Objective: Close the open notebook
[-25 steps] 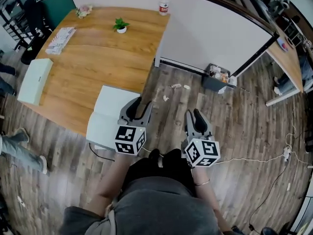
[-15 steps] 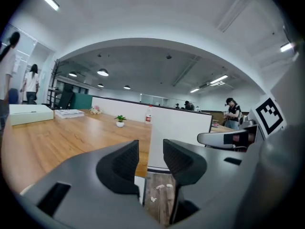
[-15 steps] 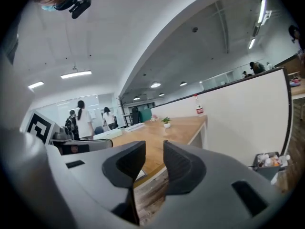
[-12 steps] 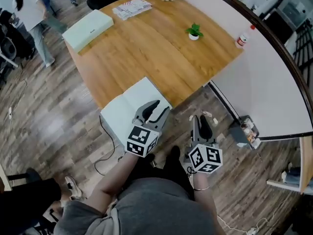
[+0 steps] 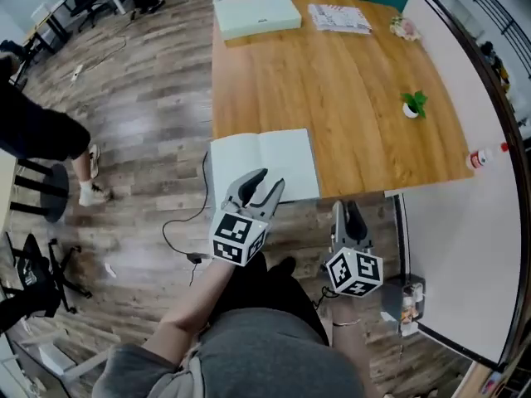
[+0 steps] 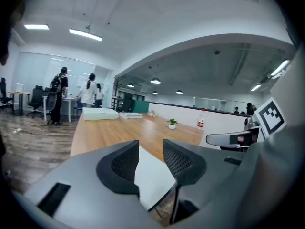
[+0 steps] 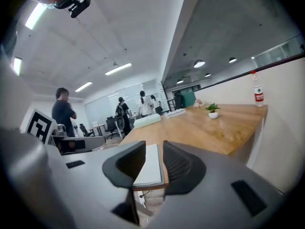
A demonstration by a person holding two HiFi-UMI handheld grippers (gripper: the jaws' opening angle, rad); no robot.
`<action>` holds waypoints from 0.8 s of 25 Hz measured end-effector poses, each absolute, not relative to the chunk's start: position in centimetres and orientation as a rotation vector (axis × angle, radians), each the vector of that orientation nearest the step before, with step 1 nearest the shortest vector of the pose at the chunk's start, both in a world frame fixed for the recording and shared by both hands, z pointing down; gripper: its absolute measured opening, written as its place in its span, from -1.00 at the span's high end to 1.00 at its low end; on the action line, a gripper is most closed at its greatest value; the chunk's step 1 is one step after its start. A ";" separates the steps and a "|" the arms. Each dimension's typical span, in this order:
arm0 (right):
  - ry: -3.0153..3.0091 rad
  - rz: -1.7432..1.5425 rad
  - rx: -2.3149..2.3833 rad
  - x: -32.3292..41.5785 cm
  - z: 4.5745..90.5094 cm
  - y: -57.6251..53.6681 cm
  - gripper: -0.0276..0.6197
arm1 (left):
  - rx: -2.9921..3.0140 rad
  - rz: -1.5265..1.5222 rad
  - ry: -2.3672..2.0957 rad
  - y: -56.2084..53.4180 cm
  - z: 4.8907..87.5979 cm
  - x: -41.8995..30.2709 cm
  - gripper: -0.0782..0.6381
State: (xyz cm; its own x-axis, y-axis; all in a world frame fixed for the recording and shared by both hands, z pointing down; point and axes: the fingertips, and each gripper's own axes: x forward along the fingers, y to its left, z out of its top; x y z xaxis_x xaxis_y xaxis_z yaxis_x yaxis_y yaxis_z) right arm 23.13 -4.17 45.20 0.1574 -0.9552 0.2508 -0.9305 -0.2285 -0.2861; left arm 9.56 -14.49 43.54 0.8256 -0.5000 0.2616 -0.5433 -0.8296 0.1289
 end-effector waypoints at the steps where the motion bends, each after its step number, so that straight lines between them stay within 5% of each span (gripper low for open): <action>1: 1.963 -0.597 -2.304 22.6 45.4 -4.8 0.55 | 2.784 0.322 -0.876 -14.6 43.7 8.4 0.36; 20: 2.579 -0.651 -1.953 12.6 48.3 -12.4 0.55 | 2.320 0.278 -1.459 -15.1 48.5 -6.6 0.36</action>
State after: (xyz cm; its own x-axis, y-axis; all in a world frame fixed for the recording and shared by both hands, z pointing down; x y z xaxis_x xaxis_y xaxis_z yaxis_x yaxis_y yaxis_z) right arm 12.57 -12.45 48.31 -0.2915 -0.8881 0.3554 -0.9503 0.2265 -0.2134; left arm -6.57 -15.09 48.46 0.4401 -0.8210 0.3637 -0.8972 -0.3857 0.2151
